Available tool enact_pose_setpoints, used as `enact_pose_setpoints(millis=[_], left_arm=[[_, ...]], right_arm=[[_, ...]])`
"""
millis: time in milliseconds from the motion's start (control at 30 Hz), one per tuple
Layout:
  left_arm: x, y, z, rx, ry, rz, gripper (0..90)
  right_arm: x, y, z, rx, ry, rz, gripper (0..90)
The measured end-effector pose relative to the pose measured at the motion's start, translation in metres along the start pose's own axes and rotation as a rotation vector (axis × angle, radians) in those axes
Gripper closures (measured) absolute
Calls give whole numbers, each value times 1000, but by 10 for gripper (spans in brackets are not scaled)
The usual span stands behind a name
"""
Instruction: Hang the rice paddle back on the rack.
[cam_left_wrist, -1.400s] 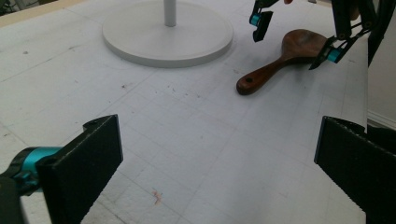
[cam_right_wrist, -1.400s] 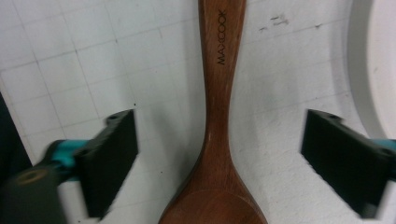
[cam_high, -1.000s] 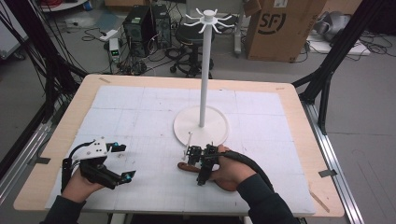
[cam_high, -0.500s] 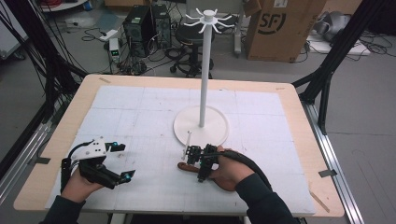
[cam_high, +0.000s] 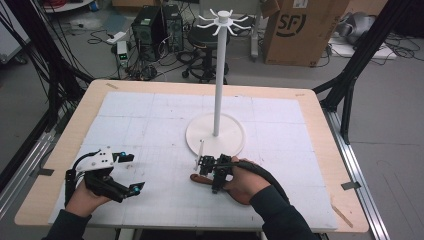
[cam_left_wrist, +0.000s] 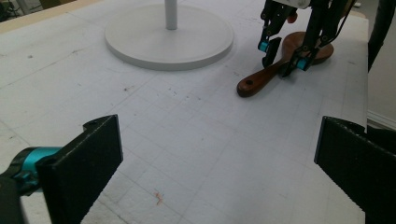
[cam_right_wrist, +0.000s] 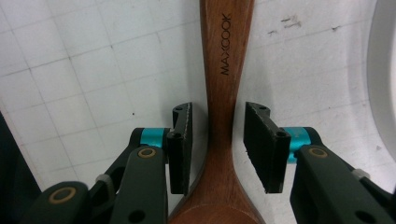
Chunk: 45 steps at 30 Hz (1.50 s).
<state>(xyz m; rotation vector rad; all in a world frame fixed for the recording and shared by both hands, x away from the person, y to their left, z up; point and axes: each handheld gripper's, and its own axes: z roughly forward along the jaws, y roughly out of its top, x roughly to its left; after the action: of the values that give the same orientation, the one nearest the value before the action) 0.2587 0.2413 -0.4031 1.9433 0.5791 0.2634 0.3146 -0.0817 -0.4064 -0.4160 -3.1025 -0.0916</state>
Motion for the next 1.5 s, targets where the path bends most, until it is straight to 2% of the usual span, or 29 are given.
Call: enact_pose_setpoints(millis=[500,600,900,1000,1100,1267,1367,1500], left_arm=[[-1,0,0,4,-2,2,17],[-1,0,0,5,1,2,17],[-3,1,1,8,-4,7,17],[-3,1,1,9,-2,8,17],[-3,1,1,9,-1,8,17],[-3,1,1,9,-2,8,17],[-2,1,1,8,-1,7,17],[-3,1,1,9,-1,9,17]], right_arm=[[3,1,3,5,-27,-2,657],[3,0,3,4,-36,-18,664],[3,-1,3,-5,-23,10,689],[3,-1,2,-5,-15,-6,774],[3,-2,3,-22,-9,-6,781],[4,-3,2,-18,-6,-1,786],[4,-3,2,-19,-11,-17,787],[2,-8,2,-56,4,-10,788]])
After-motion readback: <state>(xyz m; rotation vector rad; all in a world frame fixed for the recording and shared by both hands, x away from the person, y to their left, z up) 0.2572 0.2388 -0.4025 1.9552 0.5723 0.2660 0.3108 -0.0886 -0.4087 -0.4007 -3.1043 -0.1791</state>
